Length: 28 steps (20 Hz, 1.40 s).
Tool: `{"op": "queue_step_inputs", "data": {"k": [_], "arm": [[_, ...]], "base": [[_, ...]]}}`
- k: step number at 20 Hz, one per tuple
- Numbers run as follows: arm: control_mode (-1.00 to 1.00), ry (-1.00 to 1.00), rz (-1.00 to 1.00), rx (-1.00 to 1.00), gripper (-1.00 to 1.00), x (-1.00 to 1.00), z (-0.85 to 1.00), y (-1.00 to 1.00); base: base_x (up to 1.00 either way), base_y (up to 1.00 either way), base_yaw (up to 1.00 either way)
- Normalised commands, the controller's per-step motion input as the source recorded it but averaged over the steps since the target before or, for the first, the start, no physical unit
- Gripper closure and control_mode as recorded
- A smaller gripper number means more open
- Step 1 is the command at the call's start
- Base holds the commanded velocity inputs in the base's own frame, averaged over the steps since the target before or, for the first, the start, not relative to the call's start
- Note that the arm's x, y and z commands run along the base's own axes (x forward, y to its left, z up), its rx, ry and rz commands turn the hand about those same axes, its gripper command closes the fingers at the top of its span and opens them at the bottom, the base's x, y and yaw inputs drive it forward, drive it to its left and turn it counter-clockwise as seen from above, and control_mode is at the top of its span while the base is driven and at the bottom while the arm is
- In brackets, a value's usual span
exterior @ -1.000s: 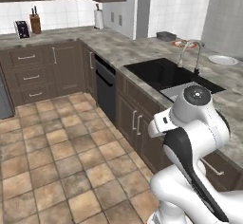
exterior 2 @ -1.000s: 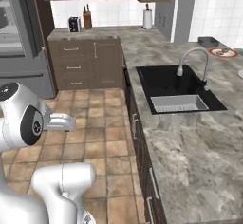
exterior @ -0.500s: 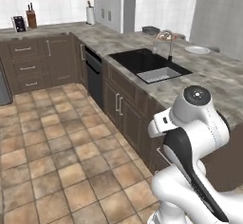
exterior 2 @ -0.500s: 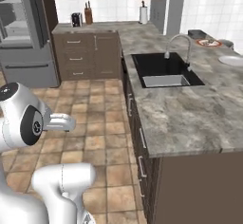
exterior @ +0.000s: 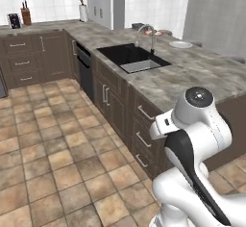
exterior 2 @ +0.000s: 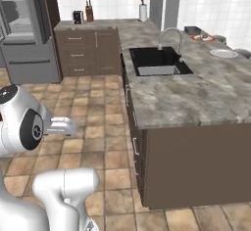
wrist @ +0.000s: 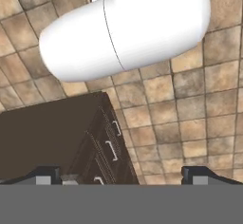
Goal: Place two dumplings into each of the tupperware containers and then place the containers in the fridge.
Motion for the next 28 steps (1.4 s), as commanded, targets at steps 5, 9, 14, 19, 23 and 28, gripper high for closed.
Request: {"op": "queue_step_inputs", "data": {"k": [5,9,14,19,23,28], "arm": [[1.0,0.0,0.0,0.0,-1.0,0.0,0.0,0.0],[1.0,0.0,0.0,0.0,-1.0,0.0,0.0,0.0],[1.0,0.0,0.0,0.0,-1.0,0.0,0.0,0.0],[1.0,0.0,0.0,0.0,-1.0,0.0,0.0,0.0],[1.0,0.0,0.0,0.0,-1.0,0.0,0.0,0.0],[1.0,0.0,0.0,0.0,-1.0,0.0,0.0,0.0]], "base": [[-0.53,-0.68,-0.01],[-0.44,-0.68,0.0],[-0.02,-0.79,-0.02],[0.21,-0.89,-0.01],[0.27,-0.92,-0.01],[0.4,-0.91,0.0]]}}
